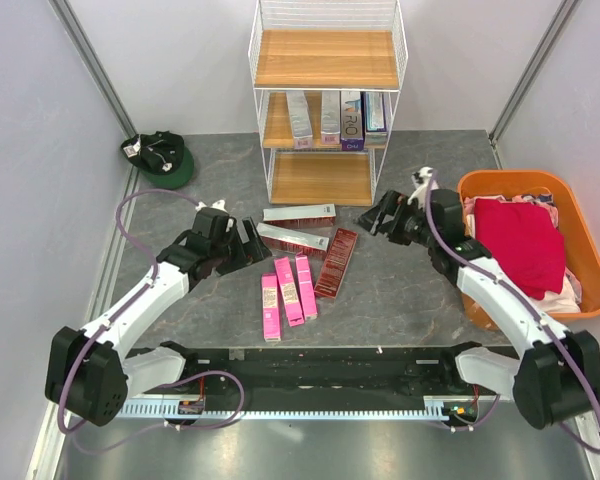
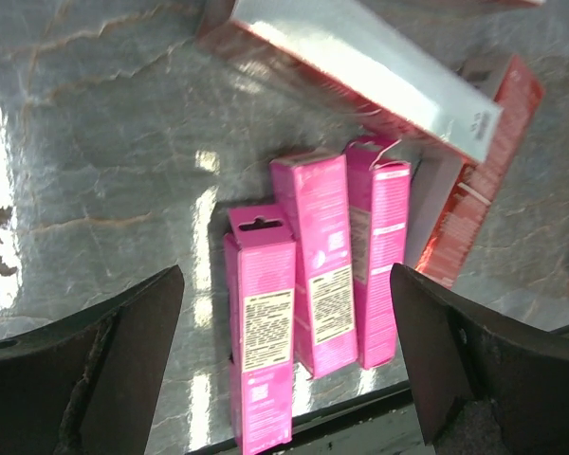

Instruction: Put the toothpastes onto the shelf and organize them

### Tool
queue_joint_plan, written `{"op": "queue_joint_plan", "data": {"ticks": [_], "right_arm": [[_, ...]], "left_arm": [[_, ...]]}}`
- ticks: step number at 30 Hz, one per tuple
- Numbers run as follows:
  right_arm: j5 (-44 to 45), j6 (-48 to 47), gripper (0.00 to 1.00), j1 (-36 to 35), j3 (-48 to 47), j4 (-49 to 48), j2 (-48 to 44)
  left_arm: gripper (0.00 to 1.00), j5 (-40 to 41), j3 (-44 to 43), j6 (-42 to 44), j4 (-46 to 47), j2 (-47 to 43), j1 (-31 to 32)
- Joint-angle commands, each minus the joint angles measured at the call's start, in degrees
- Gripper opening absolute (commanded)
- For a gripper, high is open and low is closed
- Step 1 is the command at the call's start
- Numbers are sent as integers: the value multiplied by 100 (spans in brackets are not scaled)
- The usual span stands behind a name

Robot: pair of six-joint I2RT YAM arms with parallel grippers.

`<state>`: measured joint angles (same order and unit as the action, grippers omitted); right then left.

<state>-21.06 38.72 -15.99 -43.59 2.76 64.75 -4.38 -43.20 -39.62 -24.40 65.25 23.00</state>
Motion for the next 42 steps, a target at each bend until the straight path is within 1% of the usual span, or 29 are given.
{"op": "queue_joint_plan", "data": {"ticks": [1, 4, 10, 14, 22, 25, 27, 33, 37, 40, 41, 42], "right_arm": [[540, -470, 98, -431, -246, 505, 414], [900, -567, 98, -633, -281, 699, 783], [1235, -515, 98, -862, -430, 805, 1592], [1604, -313, 98, -994, -510, 542, 1944], [1816, 232, 98, -1055, -738, -39, 2822], [1886, 390, 98, -1108, -992, -144, 3165], [1956, 514, 98, -1187, -1046, -241, 3272], [2536, 759, 98, -1398, -1239, -241, 3553], [2791, 699, 98, -1582, -1318, -241, 3580], [3361, 419, 98, -1907, -1703, 179, 3746], [3519, 365, 98, -2117, -1801, 459, 3816], [3817, 330, 98, -2215, -1889, 566, 3956]], "left_arm": [[96, 113, 215, 164, 155, -285, 11], [96, 122, 251, 252, 138, -408, 20], [96, 104, 198, 279, 155, -312, 11], [96, 87, 207, 288, 164, -163, 20], [96, -19, 268, 288, 208, -92, 20], [96, -62, 321, 270, 243, -127, 29], [96, -89, 365, 253, 269, -127, 29], [96, -265, 549, 191, 471, -136, 37], [96, -353, 646, 182, 542, -136, 37], [96, -353, 690, 182, 594, -118, 46], [96, -361, 690, 174, 603, -101, 46], [96, -370, 690, 182, 612, -101, 38]]}}
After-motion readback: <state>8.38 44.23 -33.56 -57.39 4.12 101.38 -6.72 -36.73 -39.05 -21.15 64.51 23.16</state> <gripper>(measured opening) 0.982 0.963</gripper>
